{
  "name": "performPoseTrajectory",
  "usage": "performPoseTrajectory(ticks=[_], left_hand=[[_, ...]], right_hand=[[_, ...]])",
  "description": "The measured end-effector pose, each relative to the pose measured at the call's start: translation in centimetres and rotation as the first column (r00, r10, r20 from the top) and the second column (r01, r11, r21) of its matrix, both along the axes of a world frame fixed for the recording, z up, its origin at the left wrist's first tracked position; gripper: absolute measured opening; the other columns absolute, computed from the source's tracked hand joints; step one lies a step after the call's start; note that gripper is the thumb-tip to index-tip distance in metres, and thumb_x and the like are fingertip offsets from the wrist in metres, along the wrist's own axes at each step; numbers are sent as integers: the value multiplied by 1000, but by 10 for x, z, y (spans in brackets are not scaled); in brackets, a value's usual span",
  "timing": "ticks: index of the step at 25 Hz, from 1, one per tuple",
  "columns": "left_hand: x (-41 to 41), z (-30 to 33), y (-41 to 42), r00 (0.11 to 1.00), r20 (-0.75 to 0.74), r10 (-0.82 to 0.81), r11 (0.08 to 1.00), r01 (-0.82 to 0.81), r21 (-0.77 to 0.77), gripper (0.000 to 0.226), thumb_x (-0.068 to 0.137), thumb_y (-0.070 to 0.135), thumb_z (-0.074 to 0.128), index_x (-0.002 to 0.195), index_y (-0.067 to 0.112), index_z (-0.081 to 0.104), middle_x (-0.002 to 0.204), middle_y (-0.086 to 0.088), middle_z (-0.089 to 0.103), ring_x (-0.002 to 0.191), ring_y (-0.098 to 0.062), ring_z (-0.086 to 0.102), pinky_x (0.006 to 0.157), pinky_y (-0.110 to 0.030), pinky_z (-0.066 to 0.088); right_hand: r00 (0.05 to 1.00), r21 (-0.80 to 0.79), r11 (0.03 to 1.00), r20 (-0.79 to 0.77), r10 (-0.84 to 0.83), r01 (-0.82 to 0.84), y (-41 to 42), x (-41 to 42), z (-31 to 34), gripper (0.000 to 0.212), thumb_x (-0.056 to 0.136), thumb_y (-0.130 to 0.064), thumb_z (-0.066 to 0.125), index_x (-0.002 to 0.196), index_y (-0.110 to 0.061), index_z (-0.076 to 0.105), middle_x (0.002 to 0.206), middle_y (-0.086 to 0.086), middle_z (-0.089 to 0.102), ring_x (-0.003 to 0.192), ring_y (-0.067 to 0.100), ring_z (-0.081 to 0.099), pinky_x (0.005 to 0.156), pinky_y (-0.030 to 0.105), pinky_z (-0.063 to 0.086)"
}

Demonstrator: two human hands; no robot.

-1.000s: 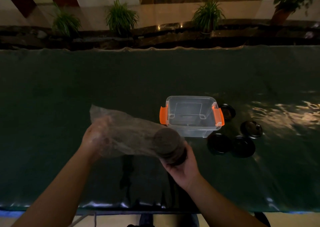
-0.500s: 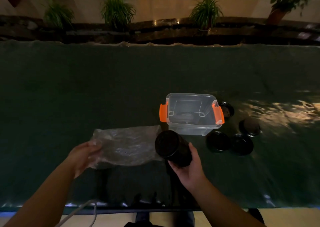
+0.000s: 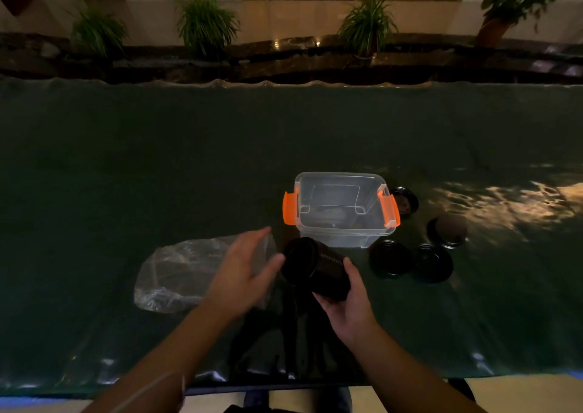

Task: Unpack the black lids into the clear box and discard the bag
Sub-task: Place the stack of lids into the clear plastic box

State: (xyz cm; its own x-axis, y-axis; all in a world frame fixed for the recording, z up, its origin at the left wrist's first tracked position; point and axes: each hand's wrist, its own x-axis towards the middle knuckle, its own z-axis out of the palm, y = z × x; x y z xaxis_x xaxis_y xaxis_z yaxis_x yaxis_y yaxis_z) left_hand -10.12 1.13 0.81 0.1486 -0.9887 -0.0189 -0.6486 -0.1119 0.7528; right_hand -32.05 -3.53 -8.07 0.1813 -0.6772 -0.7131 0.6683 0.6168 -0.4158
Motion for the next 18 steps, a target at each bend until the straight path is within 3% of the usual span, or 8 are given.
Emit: performPoseTrajectory(ticks=[3,8,11,14,16,18], left_hand=[[-43,-5,-9,990,-18,-140,990,139,-30,76,81,68,63,143,27,49,142,9,49,132,-2,43,112,-30,38],[-73,-6,-23,999,-20,-49,997,48,-64,70,78,44,81,141,27,55,129,6,50,120,-11,52,105,-24,45],[-85,-4,-26,998,-59,28,993,-35,-110,65,78,35,83,138,27,59,121,7,58,114,-10,56,97,-7,36],[-99,2,-29,989,-108,101,976,-120,-179,59,78,27,85,132,26,63,116,11,66,108,-10,61,95,-11,42],[-110,7,-33,968,-222,119,966,-165,-201,54,77,24,84,126,32,62,115,13,69,103,-3,67,91,-14,49],[-119,13,-39,943,-308,130,965,-192,-179,51,79,20,83,119,42,59,114,17,70,101,0,68,87,-10,50]], right_hand=[[1000,-31,999,-22,8,-9,-3,-5,0,73,75,-40,81,137,-6,59,128,24,72,120,39,68,98,53,57],[995,-101,994,-87,-44,35,-7,-21,14,77,73,-41,84,137,-7,59,131,23,70,121,36,68,105,58,53],[966,-209,978,-249,-63,10,-9,-32,36,73,69,-50,84,132,-19,65,127,14,73,110,24,75,94,47,61],[892,-277,956,-451,-40,-97,-12,-45,59,65,75,-67,77,131,-35,66,130,7,71,114,23,72,101,48,57],[828,-312,933,-560,-29,-179,-18,-57,72,55,85,-67,62,133,-40,64,135,5,66,123,24,64,107,51,51],[778,-387,880,-627,-32,-275,-30,-67,86,42,94,-61,55,132,-45,63,135,3,64,126,21,61,108,45,49]])
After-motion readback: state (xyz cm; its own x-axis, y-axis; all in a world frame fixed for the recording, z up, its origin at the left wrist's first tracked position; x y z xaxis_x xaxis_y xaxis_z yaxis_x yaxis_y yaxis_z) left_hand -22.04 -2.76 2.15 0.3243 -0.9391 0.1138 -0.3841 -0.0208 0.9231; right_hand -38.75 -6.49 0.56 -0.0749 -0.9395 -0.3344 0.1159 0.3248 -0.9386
